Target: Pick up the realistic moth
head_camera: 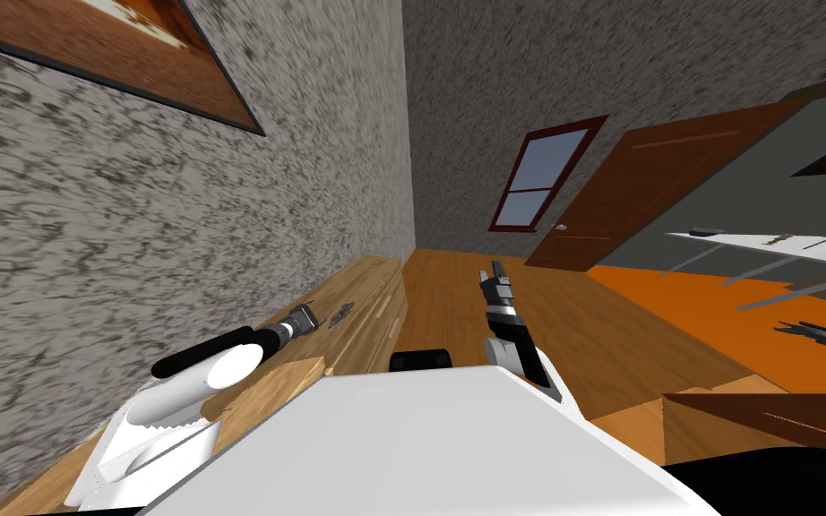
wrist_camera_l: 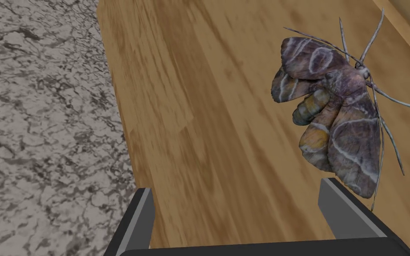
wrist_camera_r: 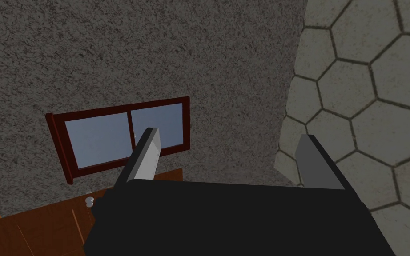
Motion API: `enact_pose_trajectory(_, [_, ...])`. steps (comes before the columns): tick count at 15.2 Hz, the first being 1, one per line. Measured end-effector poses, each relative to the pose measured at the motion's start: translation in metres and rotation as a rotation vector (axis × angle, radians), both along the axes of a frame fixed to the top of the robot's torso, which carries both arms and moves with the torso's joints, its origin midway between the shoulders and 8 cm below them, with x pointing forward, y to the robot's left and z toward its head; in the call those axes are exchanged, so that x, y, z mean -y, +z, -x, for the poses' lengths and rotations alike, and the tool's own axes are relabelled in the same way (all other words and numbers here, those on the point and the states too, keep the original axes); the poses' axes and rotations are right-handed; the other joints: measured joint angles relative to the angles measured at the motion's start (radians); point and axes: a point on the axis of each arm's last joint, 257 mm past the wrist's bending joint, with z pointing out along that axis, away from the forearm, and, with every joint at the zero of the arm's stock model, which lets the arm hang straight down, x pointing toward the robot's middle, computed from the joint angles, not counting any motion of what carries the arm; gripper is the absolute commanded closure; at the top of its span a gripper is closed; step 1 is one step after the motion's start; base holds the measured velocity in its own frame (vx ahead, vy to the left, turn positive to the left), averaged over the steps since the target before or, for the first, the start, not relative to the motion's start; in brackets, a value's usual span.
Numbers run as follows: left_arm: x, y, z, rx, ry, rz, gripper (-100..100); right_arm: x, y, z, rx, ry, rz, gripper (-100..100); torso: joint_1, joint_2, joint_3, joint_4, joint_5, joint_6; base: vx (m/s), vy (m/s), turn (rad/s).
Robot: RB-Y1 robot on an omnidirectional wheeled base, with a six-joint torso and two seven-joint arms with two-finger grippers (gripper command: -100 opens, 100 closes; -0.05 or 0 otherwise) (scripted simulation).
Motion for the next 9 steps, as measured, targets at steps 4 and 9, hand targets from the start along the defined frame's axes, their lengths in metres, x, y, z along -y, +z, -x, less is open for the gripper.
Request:
enact_pose_trajectory(4, [-0.001,-0.014,0.017,-0.069,0.011,0.05,-100,0.0,0.0,0.0,0.0,0.0,0.0,0,0.0,0.0,0.0,0.0,0.0,0.0,0.022,0.017,-0.13])
enact_pose_trajectory(9, [-0.002,-0.034,0.04,-0.16,0.029,0.118,-100,0.0,0.0,0.0,0.0,0.0,0.0,0,0.0,-0.001,0.0,0.0,0.0,0.0,0.023,0.019,-0.113])
